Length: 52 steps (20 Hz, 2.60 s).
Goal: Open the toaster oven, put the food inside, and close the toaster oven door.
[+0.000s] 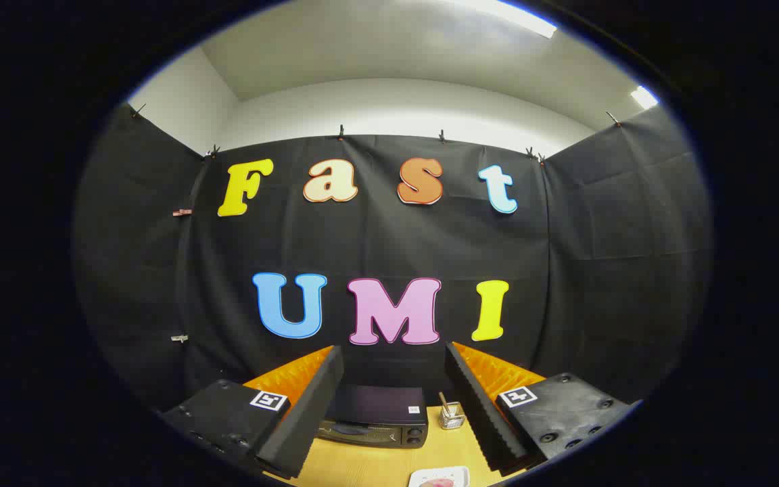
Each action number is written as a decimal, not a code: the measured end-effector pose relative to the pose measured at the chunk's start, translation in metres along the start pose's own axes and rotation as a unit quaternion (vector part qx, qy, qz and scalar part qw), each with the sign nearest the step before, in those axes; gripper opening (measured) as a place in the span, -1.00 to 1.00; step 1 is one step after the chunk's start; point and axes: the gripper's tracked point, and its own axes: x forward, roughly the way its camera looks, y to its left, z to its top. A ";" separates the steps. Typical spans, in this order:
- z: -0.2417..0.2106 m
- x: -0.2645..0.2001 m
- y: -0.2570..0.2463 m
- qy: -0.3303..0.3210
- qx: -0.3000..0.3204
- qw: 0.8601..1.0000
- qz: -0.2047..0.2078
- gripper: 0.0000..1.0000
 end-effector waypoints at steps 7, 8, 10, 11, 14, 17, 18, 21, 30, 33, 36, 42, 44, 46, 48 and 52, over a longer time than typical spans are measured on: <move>-0.008 0.006 0.003 0.008 0.007 1.000 0.010 0.94; -0.011 0.008 0.004 0.010 0.010 1.000 0.011 0.95; -0.011 0.011 0.008 0.011 0.013 1.000 0.015 0.95; -0.011 0.013 0.009 0.010 0.013 1.000 0.018 0.95; -0.013 0.018 0.013 0.009 0.021 1.000 0.022 0.95; -0.021 0.024 0.014 0.015 0.025 0.999 0.023 0.95; -0.024 0.025 0.013 0.018 0.025 0.999 0.022 0.95; -0.031 0.031 0.016 0.024 0.028 0.999 0.025 0.95; -0.064 0.073 0.027 0.047 0.038 0.998 0.034 0.95; -0.082 0.093 0.029 0.055 0.030 0.998 0.031 0.95; -0.111 0.114 0.035 0.070 0.023 0.997 0.032 0.94; -0.179 0.161 0.062 0.109 0.015 0.993 0.053 0.96; -0.205 0.171 0.073 0.127 0.024 0.990 0.061 0.95; -0.231 0.176 0.080 0.145 0.031 0.987 0.058 0.96; -0.255 0.183 0.081 0.151 0.017 0.987 0.046 0.96; -0.316 0.187 0.092 0.195 0.032 0.980 0.035 0.96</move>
